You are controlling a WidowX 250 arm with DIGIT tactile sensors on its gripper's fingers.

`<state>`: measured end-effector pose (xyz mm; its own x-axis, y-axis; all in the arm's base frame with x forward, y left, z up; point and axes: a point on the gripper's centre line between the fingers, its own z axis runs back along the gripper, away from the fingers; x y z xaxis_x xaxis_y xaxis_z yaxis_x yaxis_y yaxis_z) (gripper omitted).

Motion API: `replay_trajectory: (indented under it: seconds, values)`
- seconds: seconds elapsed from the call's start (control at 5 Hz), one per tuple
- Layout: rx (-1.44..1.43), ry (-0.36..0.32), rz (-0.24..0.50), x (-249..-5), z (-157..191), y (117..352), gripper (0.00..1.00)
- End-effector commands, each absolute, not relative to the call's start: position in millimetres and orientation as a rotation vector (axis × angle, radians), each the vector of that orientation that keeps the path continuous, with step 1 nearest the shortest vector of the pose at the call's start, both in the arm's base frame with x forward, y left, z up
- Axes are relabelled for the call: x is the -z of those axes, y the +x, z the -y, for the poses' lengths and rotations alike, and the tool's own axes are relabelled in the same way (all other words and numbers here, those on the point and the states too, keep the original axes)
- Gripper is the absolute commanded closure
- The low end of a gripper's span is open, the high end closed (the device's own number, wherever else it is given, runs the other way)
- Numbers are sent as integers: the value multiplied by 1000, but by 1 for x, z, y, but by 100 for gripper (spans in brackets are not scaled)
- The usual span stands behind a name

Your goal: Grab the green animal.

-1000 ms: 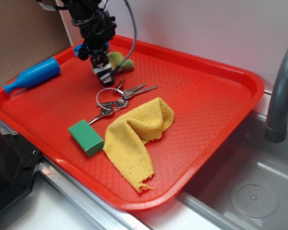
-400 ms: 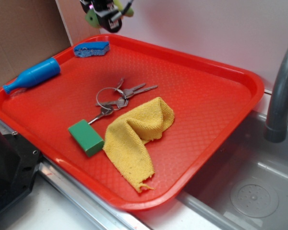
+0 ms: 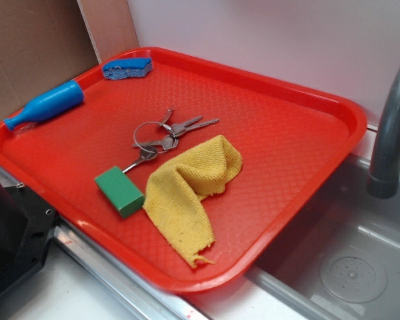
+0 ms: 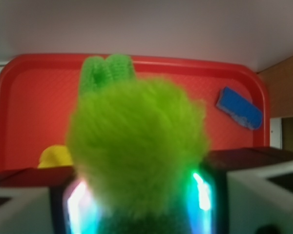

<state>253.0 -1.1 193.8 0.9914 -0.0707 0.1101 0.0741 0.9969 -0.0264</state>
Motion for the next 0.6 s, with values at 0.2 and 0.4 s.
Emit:
replay_trajectory:
  seconds: [0.2, 0.4]
  values:
    - [58, -8, 124, -221, 21, 205, 100]
    - [68, -11, 119, -221, 26, 191, 100]
